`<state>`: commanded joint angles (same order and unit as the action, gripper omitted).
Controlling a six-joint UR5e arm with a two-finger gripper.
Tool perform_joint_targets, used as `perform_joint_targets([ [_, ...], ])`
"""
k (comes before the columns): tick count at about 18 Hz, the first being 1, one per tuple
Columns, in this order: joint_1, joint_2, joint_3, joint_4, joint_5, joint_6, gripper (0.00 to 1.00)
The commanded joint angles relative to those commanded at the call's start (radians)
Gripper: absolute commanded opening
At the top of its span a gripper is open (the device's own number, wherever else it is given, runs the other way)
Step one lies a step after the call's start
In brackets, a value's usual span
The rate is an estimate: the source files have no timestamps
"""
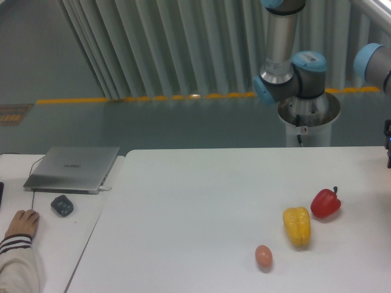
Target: Place the yellow pepper in a basket
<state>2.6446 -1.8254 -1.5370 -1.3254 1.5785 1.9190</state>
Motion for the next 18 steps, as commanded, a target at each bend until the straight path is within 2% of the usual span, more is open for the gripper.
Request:
perform_joint_targets([
  [6,-0.006,0.005,0.000,0.000,-0.005,0.000,1.00],
  [11,-0.029,0.012,-0.032,0.009,-0.012,-0.021,1.00],
  [15,-0.054,0.052,-0.081,0.011,-0.005,-0.089,1.00],
  [18,-0.078,0.054,-0.089,0.018,-0.003,-0.237,1.00],
])
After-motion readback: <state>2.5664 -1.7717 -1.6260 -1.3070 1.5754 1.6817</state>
